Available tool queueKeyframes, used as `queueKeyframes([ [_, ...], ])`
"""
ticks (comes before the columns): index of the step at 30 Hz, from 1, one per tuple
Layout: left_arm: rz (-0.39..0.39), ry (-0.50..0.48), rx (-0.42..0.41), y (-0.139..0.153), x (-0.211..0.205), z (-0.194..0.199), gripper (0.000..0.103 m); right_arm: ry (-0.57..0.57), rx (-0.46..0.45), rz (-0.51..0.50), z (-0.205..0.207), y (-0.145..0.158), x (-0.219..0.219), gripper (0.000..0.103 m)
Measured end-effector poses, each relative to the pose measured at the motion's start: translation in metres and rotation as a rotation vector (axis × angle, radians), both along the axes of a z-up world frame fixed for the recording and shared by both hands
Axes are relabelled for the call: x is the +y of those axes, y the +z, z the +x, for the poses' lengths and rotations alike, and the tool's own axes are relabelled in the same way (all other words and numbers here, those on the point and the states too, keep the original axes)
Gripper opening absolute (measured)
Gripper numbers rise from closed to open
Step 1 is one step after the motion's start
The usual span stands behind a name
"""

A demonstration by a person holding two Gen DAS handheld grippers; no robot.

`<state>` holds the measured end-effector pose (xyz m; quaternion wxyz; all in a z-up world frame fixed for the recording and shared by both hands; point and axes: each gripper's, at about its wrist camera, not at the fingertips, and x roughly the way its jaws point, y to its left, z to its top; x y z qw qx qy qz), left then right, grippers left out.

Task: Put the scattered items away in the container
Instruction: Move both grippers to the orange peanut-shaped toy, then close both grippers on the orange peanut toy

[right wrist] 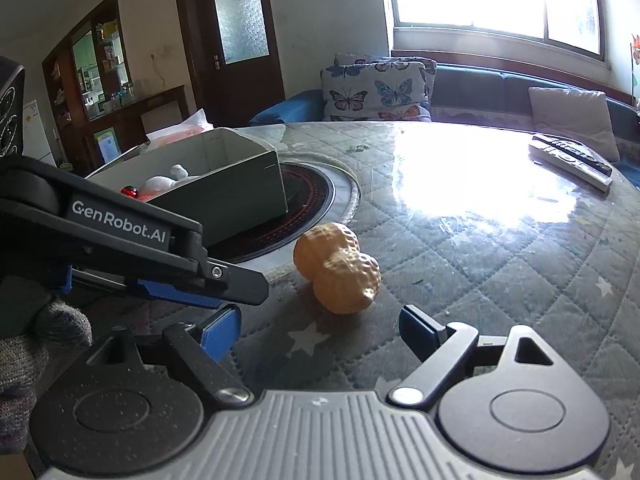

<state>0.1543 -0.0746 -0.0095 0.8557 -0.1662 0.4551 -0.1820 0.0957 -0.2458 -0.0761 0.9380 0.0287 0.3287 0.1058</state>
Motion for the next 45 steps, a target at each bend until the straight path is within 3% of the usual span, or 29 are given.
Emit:
queueKeyframes([
  [11,-0.072,0.019,-0.027,0.005,-0.003,0.025,0.042,-0.004,0.012,0.023,0.021,-0.003,-0.006,0.081],
  [26,-0.109,0.041,-0.029,-0.004,-0.012,0.047,0.042,-0.010,0.024,0.068,0.038,-0.007,-0.017,0.070],
  [39,-0.150,0.014,0.016,-0.009,-0.018,0.047,0.042,-0.005,0.030,0.081,0.035,-0.006,-0.020,0.044],
  [45,-0.142,0.013,0.014,-0.008,-0.020,0.042,0.042,-0.005,0.034,0.082,0.033,-0.006,-0.020,0.043],
])
